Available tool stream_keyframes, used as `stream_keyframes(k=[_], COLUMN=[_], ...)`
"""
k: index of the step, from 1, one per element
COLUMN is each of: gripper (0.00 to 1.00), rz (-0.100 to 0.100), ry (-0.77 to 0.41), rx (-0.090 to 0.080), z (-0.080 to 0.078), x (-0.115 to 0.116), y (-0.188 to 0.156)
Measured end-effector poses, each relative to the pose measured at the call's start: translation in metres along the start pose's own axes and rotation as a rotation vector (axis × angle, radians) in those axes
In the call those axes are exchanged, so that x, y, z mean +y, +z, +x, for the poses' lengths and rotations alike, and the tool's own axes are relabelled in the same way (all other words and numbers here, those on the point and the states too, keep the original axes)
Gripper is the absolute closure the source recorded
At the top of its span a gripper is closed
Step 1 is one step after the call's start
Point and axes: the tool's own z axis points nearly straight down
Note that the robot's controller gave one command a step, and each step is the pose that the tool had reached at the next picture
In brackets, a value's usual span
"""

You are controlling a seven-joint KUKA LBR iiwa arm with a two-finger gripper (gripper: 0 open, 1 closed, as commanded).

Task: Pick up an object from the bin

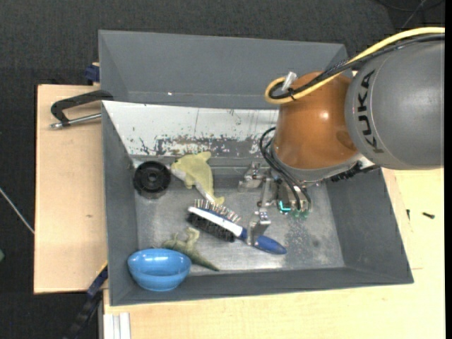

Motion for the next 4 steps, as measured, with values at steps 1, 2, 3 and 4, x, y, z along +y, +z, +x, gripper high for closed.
stream_keyframes(k=[1,2,3,4], gripper=[0.0,1.0,1.0,1.0], rz=[0.0,-0.001,0.0,0.0], ry=[-0.118,-0.116,-0.15,-0.171], rx=[-0.014,-0.023,-0.02,-0.021], z=[0.002,0.0,-0.008,-0.014], x=[0.027,0.027,0.029,0.028], y=[0.088,0.084,-0.023,-0.104])
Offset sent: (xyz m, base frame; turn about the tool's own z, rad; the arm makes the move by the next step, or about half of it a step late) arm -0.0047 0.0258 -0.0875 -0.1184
